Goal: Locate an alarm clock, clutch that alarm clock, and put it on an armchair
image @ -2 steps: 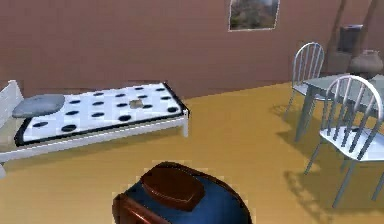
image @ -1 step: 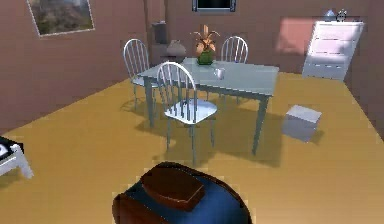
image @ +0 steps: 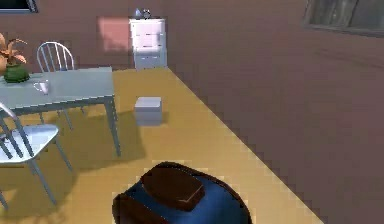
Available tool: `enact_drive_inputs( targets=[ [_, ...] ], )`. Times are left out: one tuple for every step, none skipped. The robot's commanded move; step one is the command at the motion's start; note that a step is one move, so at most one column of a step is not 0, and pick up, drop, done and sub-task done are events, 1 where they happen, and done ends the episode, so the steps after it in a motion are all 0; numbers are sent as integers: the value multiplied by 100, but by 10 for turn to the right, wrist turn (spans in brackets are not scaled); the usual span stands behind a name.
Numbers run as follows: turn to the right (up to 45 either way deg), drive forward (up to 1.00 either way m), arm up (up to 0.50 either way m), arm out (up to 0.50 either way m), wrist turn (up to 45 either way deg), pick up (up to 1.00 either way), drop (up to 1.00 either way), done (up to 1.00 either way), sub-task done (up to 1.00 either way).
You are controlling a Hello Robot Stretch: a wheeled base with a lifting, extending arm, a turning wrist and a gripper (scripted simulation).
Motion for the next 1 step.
enact_drive_inputs(
  targets=[
    [-450,0,0,0,0,0,0,0,0]
  ],
)
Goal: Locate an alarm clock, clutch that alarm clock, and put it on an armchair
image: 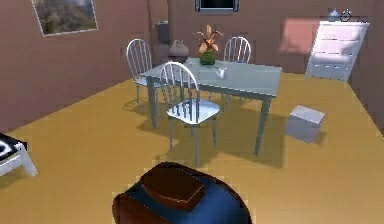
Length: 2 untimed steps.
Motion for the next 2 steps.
enact_drive_inputs(
  targets=[
    [-450,0,0,0,0,0,0,0,0],
    [-450,0,0,0,0,0,0,0,0]
  ],
)
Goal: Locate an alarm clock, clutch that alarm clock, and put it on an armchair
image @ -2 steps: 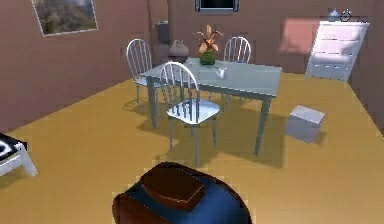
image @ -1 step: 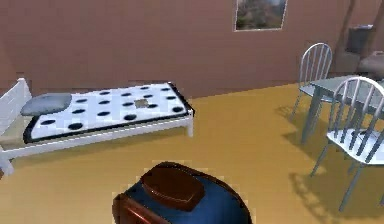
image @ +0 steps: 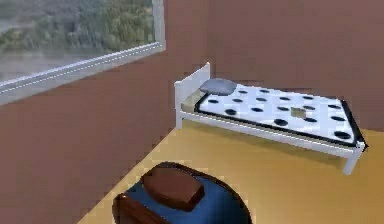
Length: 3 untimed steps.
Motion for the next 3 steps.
enact_drive_inputs(
  targets=[
    [-420,0,0,0,0,0,0,0,0],
    [0,25,0,0,0,0,0,0,0],
    [-450,0,0,0,0,0,0,0,0]
  ],
)
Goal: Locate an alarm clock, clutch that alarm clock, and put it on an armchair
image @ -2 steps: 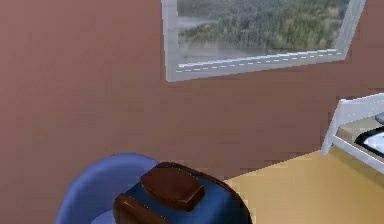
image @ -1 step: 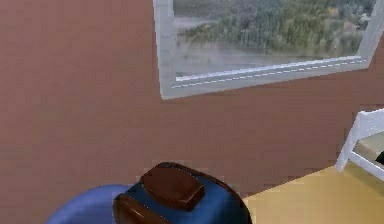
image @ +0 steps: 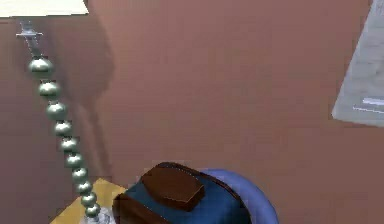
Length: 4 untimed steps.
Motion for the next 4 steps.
enact_drive_inputs(
  targets=[
    [-450,0,0,0,0,0,0,0,0],
    [-420,0,0,0,0,0,0,0,0],
    [0,0,0,22,0,0,0,0,0],
    [0,0,0,0,450,0,0,0,0]
  ],
)
